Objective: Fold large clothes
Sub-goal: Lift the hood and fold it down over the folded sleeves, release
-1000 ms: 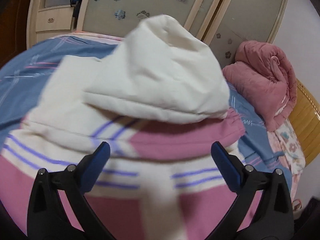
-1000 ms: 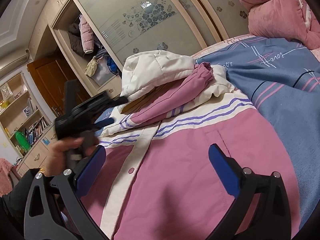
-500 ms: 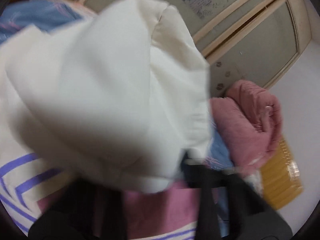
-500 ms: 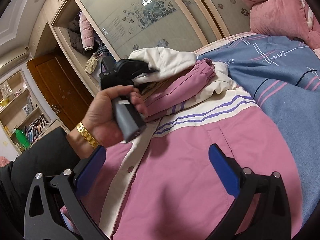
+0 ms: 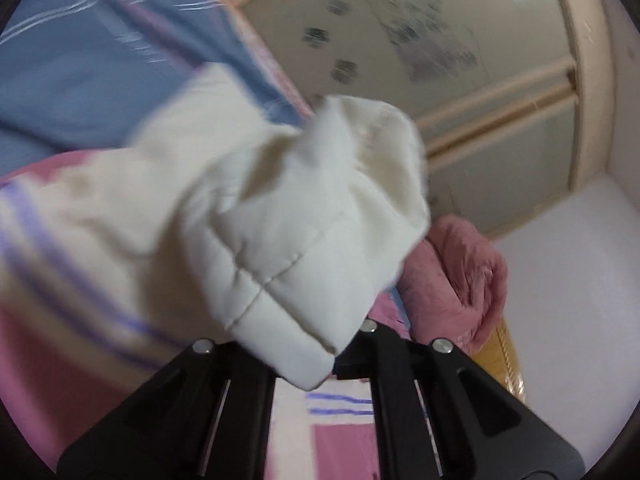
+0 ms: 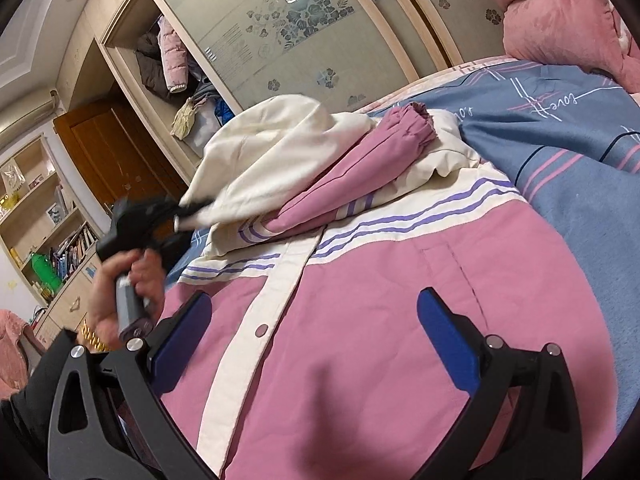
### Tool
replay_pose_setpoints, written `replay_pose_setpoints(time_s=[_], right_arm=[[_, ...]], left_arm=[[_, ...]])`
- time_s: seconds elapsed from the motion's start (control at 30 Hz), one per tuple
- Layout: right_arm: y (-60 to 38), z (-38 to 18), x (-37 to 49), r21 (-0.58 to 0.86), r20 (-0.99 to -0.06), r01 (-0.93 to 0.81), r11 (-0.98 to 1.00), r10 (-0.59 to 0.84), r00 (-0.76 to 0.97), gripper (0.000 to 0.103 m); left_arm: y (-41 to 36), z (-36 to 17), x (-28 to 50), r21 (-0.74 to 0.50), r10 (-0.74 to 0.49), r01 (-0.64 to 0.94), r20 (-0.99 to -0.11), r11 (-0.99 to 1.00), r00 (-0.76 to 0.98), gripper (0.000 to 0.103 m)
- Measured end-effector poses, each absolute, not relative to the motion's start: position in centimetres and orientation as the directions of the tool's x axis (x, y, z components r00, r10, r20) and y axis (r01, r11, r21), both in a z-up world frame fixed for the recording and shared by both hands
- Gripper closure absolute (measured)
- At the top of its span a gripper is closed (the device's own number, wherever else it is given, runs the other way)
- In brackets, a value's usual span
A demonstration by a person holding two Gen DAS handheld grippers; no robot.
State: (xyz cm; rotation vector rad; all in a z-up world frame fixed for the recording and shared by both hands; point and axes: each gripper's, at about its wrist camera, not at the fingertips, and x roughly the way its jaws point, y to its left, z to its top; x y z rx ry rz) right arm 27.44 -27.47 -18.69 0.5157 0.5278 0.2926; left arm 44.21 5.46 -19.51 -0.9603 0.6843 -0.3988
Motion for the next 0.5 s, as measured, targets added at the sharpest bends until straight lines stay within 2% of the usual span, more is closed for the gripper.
replay_pose_setpoints(time_s=[0.2, 0.37, 0.4, 0.43, 0.5], right_arm=[[-27.0, -18.6, 27.8, 0.529, -0.408, -0.144, 0.836, 0.400, 0.821, 0.001], [-27.0, -18.6, 28.1, 0.536, -0.413, -0.133, 0.834, 0.396, 0.820, 0.001], [-27.1, -18.6, 28.1, 0.537, -0.413, -0.131, 0.833, 0.396, 0.820, 0.001], [-27.1, -18.6, 28.0, 0.540, -0.414, -0.128, 0.832, 0.395, 0.820, 0.001], [-27.1, -18.5, 27.9, 0.542, -0.414, -0.126, 0.831, 0.395, 0.820, 0.001]], left_arm=[[4.0, -24.6, 42.1, -0.842, -0.633, -0.146, -0.494, 0.519, 0.596, 0.096], [-1.7, -24.8, 41.3, -0.885, -0.731, -0.194, -0.461, 0.424, 0.503, 0.094], [-3.1, -24.7, 41.4, -0.881, -0.742, -0.184, -0.467, 0.435, 0.482, 0.089], [-4.3, -24.6, 41.3, -0.871, -0.741, -0.174, -0.484, 0.460, 0.466, 0.079], [-5.3, -24.6, 41.4, -0.817, -0.686, -0.165, -0.559, 0.553, 0.466, 0.072]])
